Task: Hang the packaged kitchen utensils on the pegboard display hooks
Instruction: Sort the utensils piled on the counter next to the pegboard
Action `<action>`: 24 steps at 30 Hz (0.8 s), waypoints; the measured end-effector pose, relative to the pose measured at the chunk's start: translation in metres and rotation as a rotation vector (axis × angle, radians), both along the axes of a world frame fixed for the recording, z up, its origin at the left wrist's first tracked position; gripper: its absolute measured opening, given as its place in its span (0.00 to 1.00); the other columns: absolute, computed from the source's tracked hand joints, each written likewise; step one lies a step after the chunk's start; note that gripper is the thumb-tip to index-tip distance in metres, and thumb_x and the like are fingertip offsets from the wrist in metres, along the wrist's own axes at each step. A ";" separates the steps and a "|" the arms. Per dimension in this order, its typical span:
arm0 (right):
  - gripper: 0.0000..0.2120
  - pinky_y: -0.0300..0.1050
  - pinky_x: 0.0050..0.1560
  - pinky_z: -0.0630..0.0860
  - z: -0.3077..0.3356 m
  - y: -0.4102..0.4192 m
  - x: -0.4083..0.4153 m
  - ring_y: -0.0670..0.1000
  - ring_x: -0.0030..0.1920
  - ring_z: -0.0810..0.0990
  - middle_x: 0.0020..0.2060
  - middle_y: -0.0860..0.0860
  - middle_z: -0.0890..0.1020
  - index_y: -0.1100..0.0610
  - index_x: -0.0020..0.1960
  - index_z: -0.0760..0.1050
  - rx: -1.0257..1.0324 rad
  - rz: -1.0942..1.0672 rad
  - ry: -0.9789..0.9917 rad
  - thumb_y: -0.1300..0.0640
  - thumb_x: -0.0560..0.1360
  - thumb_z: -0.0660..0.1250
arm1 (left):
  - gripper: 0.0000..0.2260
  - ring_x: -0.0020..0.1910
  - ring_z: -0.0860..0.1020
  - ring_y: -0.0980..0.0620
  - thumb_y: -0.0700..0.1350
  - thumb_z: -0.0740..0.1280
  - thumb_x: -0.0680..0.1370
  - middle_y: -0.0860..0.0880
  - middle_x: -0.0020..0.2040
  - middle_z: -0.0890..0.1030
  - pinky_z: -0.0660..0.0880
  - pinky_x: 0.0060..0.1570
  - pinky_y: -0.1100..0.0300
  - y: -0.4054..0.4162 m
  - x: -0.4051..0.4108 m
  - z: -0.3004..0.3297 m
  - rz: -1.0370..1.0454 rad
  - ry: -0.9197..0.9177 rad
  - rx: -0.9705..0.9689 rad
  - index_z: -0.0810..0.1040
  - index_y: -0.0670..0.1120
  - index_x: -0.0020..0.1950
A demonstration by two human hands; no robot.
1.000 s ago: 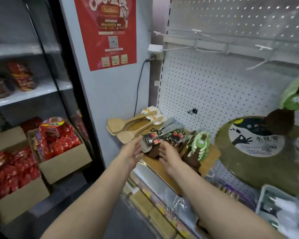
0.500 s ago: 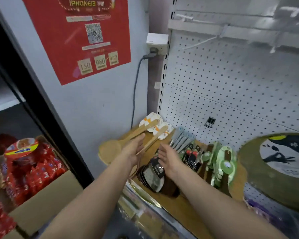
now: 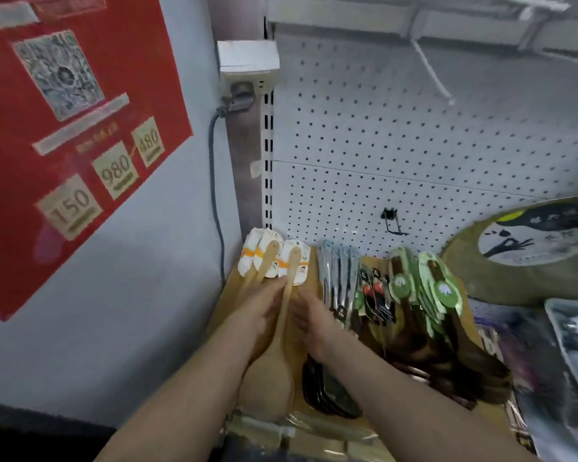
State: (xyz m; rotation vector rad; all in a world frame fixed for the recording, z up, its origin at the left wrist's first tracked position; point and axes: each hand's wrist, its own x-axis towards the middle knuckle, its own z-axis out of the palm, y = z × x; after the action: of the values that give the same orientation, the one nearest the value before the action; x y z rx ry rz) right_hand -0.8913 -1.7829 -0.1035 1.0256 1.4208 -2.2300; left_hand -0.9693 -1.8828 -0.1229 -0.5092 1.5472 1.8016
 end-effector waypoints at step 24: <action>0.24 0.47 0.54 0.73 -0.021 -0.018 -0.018 0.54 0.50 0.77 0.49 0.57 0.81 0.63 0.58 0.81 -0.006 -0.258 -0.054 0.43 0.82 0.59 | 0.14 0.55 0.77 0.56 0.56 0.69 0.79 0.53 0.56 0.82 0.71 0.48 0.58 -0.006 -0.012 -0.017 -0.087 -0.034 0.089 0.80 0.52 0.61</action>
State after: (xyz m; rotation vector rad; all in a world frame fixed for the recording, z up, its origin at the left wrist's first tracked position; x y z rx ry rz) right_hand -0.9097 -1.8007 -0.1243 1.3229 1.3233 -2.3589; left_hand -0.9815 -1.8892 -0.1400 -0.4215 1.4370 1.7776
